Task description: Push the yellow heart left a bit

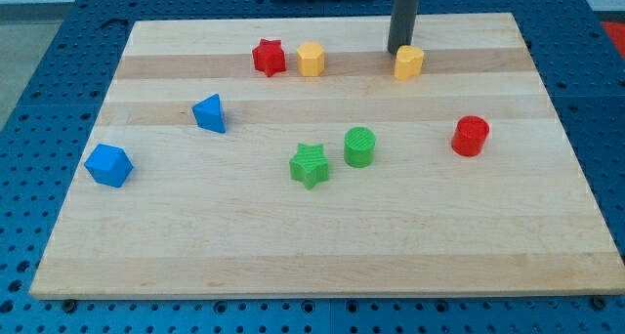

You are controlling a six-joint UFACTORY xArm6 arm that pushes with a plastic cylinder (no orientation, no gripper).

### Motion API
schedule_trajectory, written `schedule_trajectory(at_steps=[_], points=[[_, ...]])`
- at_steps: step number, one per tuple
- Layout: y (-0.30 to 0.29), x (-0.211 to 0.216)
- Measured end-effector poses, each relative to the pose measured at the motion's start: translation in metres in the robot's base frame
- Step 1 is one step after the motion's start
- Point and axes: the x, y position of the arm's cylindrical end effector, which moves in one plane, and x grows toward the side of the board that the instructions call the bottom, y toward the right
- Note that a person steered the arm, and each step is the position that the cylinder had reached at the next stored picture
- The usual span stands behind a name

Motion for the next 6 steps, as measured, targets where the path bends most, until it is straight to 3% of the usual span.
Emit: schedule_trajectory(at_steps=[1,2,4,6], points=[[0.071,0.009],[0.082,0.025],[-0.029,0.025],[0.028,0.077]])
